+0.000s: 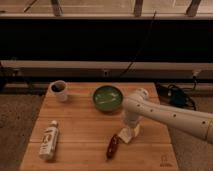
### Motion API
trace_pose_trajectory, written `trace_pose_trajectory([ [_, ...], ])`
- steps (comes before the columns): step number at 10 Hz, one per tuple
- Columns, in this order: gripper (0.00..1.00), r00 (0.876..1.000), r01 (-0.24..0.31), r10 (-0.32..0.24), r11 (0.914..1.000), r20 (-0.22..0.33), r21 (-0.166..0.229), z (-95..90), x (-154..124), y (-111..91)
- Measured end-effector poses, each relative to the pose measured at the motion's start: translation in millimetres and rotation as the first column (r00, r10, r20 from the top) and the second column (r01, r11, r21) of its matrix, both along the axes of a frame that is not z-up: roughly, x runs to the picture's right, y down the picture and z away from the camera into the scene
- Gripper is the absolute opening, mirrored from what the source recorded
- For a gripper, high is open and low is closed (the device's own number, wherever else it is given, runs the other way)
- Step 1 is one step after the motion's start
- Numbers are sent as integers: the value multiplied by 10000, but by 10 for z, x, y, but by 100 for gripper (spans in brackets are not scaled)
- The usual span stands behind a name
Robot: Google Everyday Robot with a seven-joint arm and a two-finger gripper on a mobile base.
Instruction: Wipe the white sponge on the table
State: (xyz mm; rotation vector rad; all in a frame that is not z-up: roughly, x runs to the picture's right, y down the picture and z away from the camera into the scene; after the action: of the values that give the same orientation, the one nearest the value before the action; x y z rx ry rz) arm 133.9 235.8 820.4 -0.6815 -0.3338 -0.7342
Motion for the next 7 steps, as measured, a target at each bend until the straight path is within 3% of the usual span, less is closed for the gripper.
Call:
trace_pose_trajectory([
  [5, 0, 9970, 690, -687, 9976, 358, -62, 16, -494, -26],
  [7, 0, 9932, 1026, -1021, 9947, 551, -59, 24, -550, -45],
])
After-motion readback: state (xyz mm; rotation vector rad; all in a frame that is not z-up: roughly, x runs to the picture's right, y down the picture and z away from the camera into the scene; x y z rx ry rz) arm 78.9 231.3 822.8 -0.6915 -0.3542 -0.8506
